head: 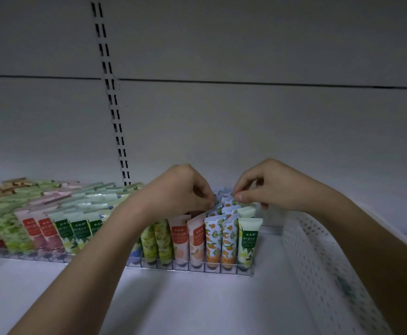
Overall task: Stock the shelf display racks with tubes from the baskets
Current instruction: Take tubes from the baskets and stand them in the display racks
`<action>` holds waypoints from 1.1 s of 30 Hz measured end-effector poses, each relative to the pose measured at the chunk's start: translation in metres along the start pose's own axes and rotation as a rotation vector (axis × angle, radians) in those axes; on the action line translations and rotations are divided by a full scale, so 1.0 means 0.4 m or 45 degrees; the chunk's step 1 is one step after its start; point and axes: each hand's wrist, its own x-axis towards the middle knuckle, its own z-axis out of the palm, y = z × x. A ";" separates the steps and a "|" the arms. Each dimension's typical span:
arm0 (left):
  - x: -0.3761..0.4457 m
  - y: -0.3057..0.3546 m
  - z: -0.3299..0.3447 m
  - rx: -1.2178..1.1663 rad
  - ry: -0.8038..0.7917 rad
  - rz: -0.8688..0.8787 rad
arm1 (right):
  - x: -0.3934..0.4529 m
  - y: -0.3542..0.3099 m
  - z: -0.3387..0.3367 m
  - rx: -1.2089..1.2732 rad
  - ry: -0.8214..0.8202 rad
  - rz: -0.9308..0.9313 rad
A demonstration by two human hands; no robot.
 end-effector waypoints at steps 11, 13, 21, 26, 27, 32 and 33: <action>0.015 0.025 0.017 0.109 0.001 0.024 | 0.003 -0.007 0.031 -0.002 -0.030 0.058; 0.015 0.023 0.016 0.102 -0.014 0.042 | 0.004 -0.004 0.032 0.003 -0.032 0.066; 0.017 0.021 0.012 0.131 -0.063 0.040 | 0.001 -0.005 0.030 0.033 -0.035 0.088; 0.011 0.025 0.018 0.052 -0.007 0.057 | -0.012 0.004 -0.005 0.029 -0.078 0.137; 0.010 0.026 0.019 0.045 -0.012 0.059 | -0.015 0.008 -0.013 0.036 -0.085 0.145; 0.015 0.027 0.027 0.065 -0.015 0.050 | -0.022 0.027 -0.025 0.090 -0.190 0.155; 0.015 0.027 0.028 0.072 -0.012 0.043 | -0.021 0.029 -0.021 0.101 -0.205 0.151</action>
